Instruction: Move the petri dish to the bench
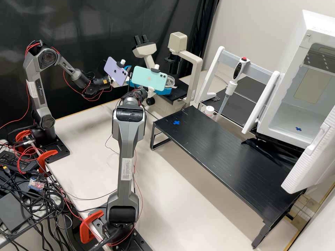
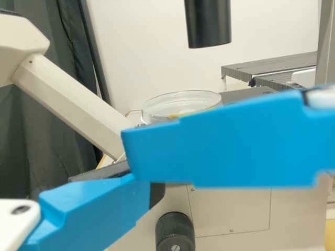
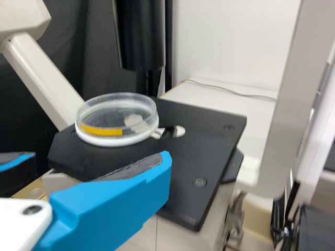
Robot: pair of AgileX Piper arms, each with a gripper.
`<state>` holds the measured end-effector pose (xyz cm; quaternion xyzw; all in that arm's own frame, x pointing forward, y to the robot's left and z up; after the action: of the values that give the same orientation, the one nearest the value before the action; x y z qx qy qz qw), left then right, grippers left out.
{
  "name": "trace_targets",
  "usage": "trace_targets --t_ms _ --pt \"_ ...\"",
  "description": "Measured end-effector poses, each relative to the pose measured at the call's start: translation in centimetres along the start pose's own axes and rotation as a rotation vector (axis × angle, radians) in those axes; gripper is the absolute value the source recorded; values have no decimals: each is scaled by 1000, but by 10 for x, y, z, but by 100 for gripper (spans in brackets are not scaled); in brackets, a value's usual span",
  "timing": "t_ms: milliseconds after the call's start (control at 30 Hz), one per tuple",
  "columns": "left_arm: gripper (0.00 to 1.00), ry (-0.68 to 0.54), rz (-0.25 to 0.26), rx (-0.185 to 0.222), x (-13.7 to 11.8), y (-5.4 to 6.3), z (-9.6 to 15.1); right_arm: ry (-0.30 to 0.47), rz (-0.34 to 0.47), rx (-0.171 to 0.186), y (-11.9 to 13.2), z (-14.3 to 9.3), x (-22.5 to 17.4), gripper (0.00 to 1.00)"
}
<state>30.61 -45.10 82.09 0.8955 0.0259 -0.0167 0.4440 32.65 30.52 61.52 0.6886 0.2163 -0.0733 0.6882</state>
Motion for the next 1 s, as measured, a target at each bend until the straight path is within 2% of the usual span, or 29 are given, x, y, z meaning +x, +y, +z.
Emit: trace_targets --t_ms 367,467,533,567,700,833,933,1000 --pt "100 0 0 0 0 0 0 -22 37 -23 -1 8 -12 100" --pt "100 0 0 0 0 0 0 -29 42 -11 0 8 -22 100" --pt "100 0 0 0 0 0 0 -40 53 7 3 0 -31 100" --pt "100 0 0 0 0 0 0 -34 58 4 4 -5 -35 100" --pt "100 0 0 0 0 0 0 46 113 0 16 -39 -84 100" --pt "100 0 0 0 0 0 0 84 181 4 26 -45 -126 100" --pt "100 0 0 0 0 0 0 94 236 51 30 -50 -167 100" --pt "100 0 0 0 0 0 0 105 263 60 34 -51 -189 100"
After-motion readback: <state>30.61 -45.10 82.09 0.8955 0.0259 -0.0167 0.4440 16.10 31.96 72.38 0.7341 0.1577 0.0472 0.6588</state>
